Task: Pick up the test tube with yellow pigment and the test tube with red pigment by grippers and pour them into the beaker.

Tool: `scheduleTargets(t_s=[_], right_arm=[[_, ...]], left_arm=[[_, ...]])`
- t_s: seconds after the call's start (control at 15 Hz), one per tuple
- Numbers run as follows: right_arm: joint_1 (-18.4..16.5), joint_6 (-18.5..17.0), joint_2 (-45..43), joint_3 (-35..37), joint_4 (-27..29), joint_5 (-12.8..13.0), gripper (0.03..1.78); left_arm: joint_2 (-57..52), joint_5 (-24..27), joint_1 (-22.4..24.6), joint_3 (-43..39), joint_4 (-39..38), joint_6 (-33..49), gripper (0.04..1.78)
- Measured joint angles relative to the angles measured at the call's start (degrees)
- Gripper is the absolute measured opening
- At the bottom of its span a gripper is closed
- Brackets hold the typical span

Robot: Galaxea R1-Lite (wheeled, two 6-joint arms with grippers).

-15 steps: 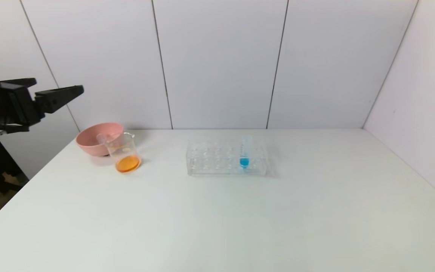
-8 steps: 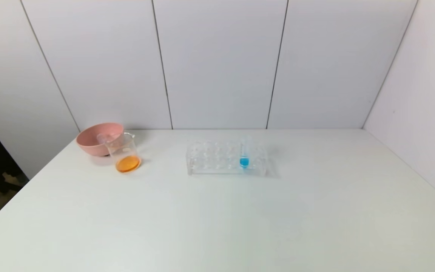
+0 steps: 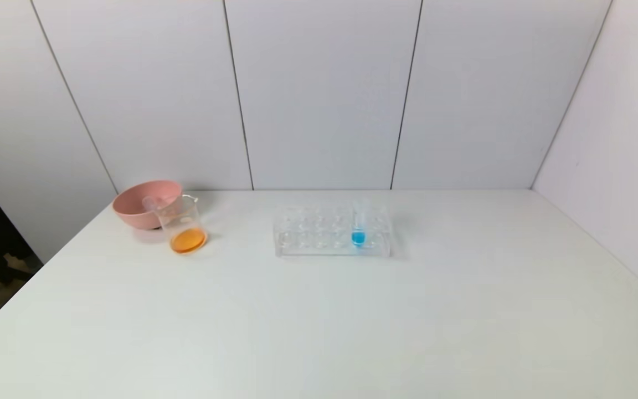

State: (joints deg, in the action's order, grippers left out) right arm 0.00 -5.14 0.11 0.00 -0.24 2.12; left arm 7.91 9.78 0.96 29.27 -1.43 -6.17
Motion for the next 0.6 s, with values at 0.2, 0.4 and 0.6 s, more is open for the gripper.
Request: scheduleTargets(t_s=[0.2,0.4,0.6], right_arm=[[0.0,0.0,0.0,0.0,0.0,0.0,1.71],[0.0,0.0,0.0,0.0,0.0,0.0,1.71],[0.0,0.0,0.0,0.0,0.0,0.0,1.71]], left_arm=[[-5.6,-6.6,-0.6,-9.9,-5.2,1.0,1.76],[-7.4,-10.6,-0.8,-23.3,-11.0,1.2,1.76],[-7.9,-10.8,-0.8,-28.5,-2.0,4.7,1.76]])
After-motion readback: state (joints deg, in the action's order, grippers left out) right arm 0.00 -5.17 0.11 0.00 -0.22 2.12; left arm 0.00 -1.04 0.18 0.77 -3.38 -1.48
